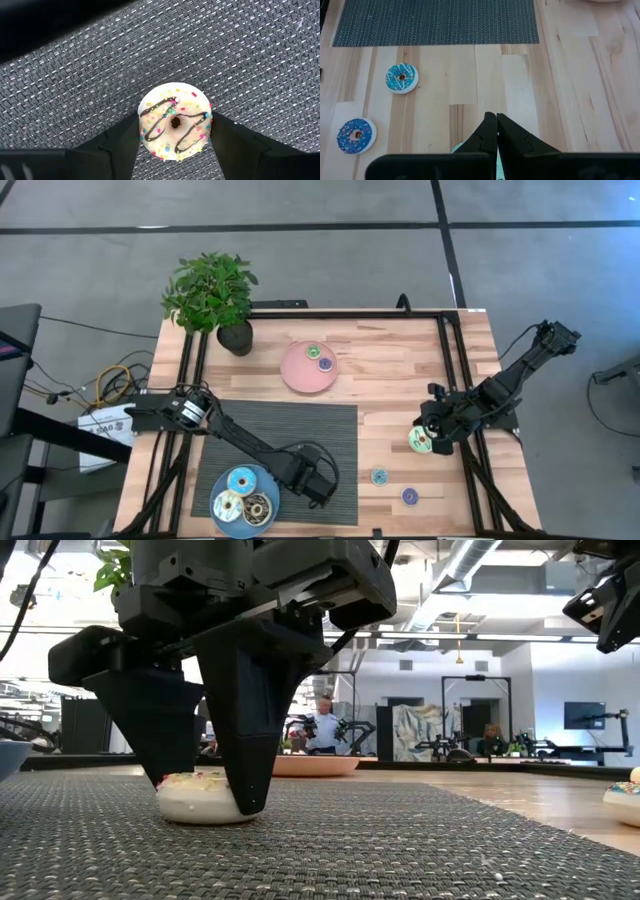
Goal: Pick & Place donuts
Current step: Put the small white donut on the pink plate
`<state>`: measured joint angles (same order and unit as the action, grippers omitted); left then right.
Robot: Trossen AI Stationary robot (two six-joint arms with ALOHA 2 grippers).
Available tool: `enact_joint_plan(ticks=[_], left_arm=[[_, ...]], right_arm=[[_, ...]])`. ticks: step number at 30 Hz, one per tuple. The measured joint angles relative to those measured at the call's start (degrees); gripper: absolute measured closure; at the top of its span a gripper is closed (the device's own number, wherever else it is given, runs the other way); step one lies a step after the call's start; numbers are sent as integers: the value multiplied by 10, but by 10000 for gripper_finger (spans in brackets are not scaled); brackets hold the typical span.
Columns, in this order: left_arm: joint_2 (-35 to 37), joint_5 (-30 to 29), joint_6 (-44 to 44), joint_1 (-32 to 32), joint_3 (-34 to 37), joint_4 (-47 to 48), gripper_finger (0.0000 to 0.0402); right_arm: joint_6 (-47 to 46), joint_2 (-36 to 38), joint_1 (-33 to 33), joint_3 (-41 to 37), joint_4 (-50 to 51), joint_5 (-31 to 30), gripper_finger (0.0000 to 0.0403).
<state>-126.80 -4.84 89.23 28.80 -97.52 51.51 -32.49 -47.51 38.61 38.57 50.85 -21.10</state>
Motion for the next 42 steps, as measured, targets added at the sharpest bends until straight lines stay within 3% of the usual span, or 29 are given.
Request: enact_joint_plan(ticks=[7, 17, 28, 36, 42], left_arm=[[0, -4, -36, -7, -27, 3, 181], [0, -31, -185, -71, -110, 45, 182], [1, -85, -533, -231, -237, 134, 182], [2, -98, -717, -370, -222, 195, 182], [2, -65, -776, -460, -182, 177, 182]], right_arm=[[11, 0, 0, -3, -9, -1, 403], [-5, 58, 0, -96, -136, -2, 403], [-21, 111, -1, -118, -174, -34, 403], [-63, 124, -1, -118, -173, -55, 403], [-118, 124, -1, -118, -173, -143, 403]])
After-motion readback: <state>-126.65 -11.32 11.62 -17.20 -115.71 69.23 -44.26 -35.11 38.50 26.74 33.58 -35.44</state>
